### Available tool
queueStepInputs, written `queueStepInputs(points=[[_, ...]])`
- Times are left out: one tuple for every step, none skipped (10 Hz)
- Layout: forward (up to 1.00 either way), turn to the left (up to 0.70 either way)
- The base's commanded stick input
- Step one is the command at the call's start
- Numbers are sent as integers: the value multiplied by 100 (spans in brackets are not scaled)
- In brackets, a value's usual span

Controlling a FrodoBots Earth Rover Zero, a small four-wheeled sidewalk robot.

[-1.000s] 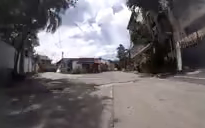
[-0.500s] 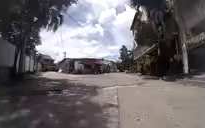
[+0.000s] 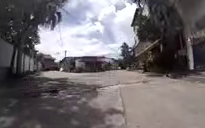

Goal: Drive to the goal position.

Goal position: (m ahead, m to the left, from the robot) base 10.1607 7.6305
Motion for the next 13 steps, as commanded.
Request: queueStepInputs(points=[[70,0],[70,0],[70,0],[70,0],[70,0],[70,0],[70,0],[70,0],[70,0],[70,0],[70,0],[70,0],[70,0]])
